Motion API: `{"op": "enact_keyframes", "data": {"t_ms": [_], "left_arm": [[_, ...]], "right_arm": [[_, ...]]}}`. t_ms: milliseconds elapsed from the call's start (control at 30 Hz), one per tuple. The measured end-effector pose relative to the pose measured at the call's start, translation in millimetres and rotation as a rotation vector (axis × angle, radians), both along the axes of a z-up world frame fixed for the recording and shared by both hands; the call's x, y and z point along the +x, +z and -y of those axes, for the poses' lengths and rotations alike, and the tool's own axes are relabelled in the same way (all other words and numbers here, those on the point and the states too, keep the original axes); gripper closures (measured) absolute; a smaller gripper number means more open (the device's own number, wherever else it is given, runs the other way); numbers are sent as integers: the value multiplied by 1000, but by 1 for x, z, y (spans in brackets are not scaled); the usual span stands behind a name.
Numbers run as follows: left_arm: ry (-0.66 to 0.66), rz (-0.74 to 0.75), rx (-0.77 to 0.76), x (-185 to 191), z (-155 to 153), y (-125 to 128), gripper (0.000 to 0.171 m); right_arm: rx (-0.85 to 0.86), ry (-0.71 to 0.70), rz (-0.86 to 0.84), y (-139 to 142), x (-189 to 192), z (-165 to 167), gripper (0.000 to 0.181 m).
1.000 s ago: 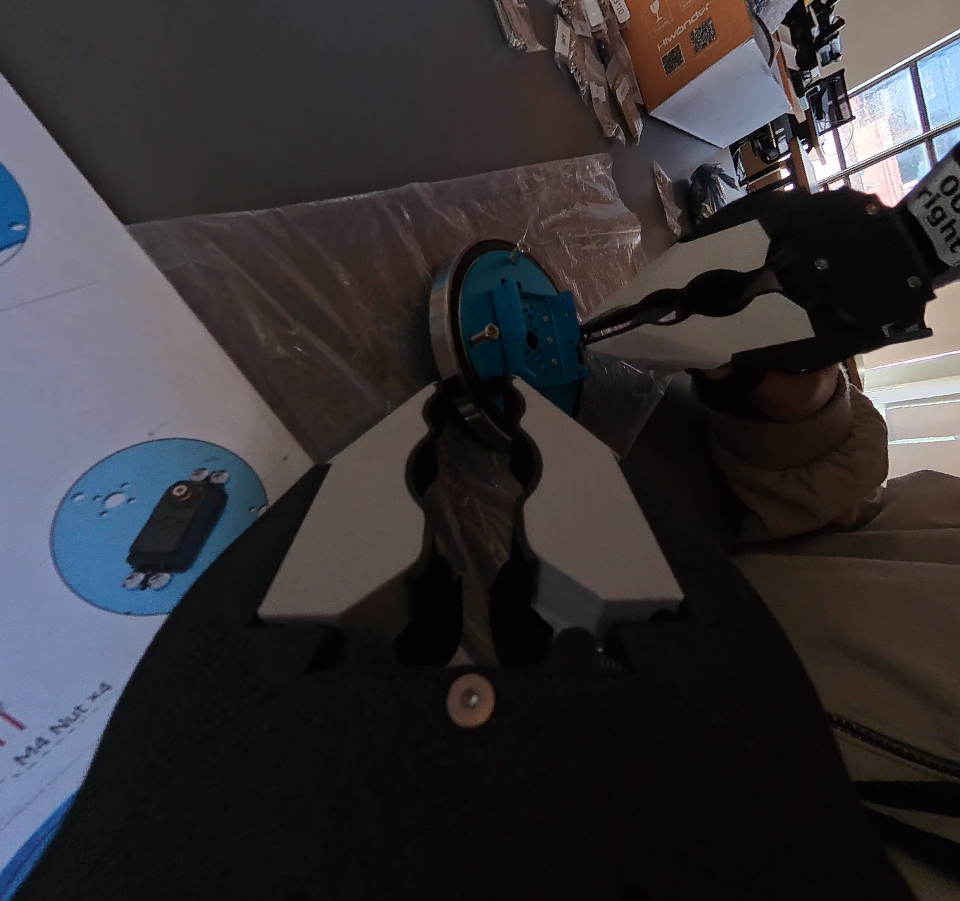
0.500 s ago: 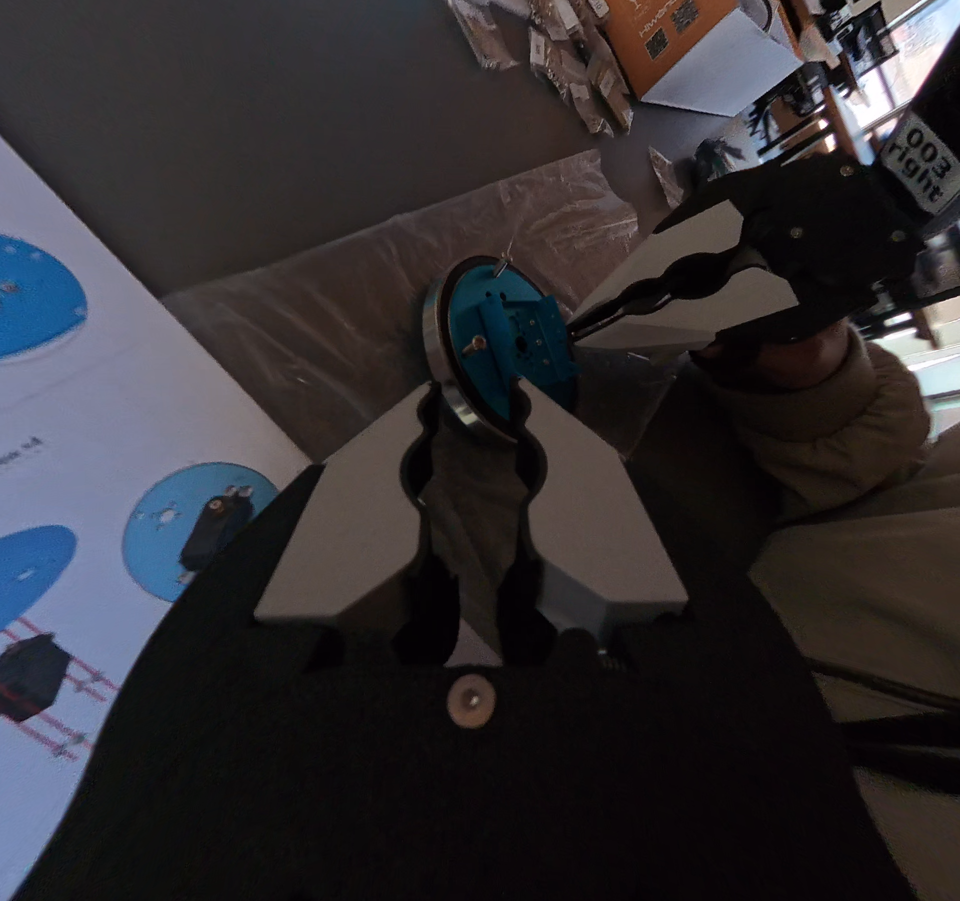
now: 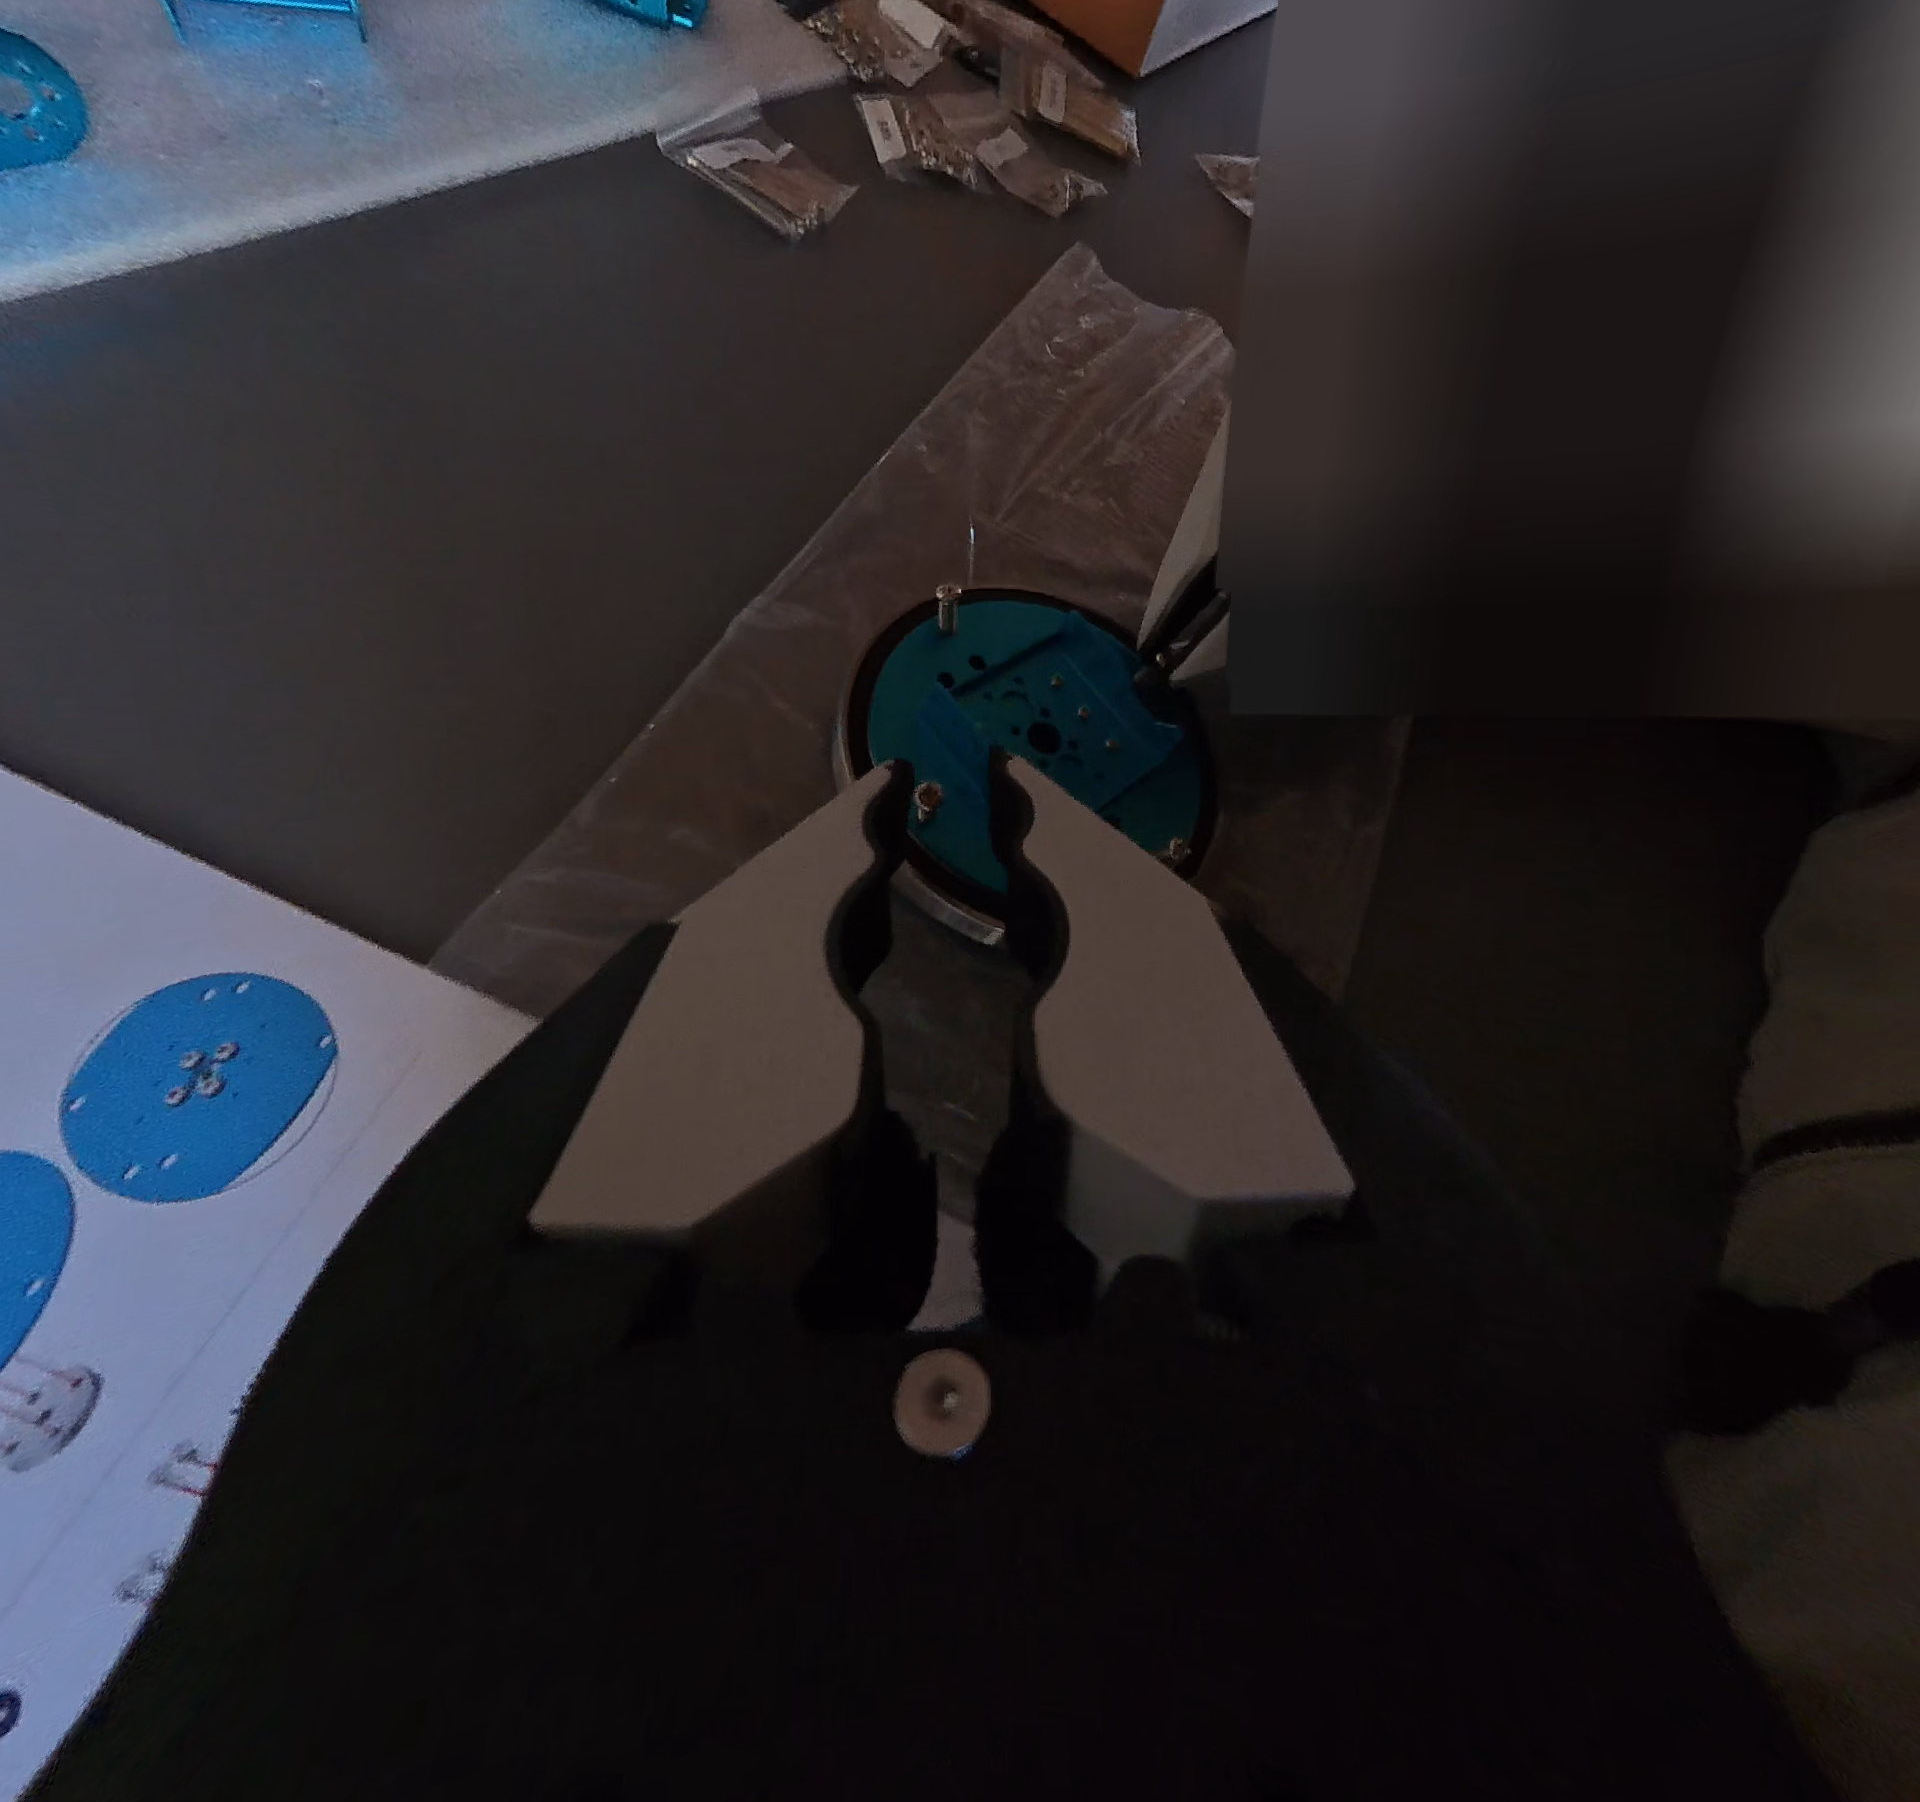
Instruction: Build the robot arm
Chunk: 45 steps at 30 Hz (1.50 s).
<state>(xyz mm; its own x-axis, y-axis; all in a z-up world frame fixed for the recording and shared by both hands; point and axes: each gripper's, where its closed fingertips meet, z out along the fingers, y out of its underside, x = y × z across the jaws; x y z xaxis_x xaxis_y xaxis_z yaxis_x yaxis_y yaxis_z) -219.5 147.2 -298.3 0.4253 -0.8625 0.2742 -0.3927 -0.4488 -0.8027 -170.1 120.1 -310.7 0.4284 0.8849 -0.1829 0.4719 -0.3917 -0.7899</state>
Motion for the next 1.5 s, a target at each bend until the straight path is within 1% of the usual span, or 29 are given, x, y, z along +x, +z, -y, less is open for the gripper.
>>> {"op": "enact_keyframes", "data": {"t_ms": [33, 133, 467, 767, 833, 967, 1033, 1133, 1267, 1500], "left_arm": [[0, -5, -4, 0, -1, -2, 157], [-21, -33, -20, 1, 1, -9, 165], [-24, -54, -25, 1, 1, -13, 165], [16, -17, -136, 4, -2, -13, 165], [13, -43, -121, 4, -3, -13, 166], [-31, -123, -29, 4, 1, -11, 166], [-47, -157, -15, 3, 4, -11, 166], [-43, -168, -21, 2, 5, -12, 166], [-31, -182, -36, 1, 2, -16, 166], [-44, -205, -44, 1, 4, -18, 166]], "right_arm": [[-3, 1, -2, 0, 0, 0, 177], [-13, 4, 1, -1, 0, 1, 177], [-30, 3, -8, -2, 0, 2, 176], [-34, 3, -7, -5, 1, 2, 176], [-30, 12, -2, -5, 0, 3, 176], [8, 37, 42, -8, 0, 6, 176], [27, 40, 65, -10, 1, 6, 177], [33, 30, 66, -10, 2, 4, 177], [23, 23, 26, -6, 0, 3, 176], [35, 12, 5, -4, 0, 1, 176]]}}
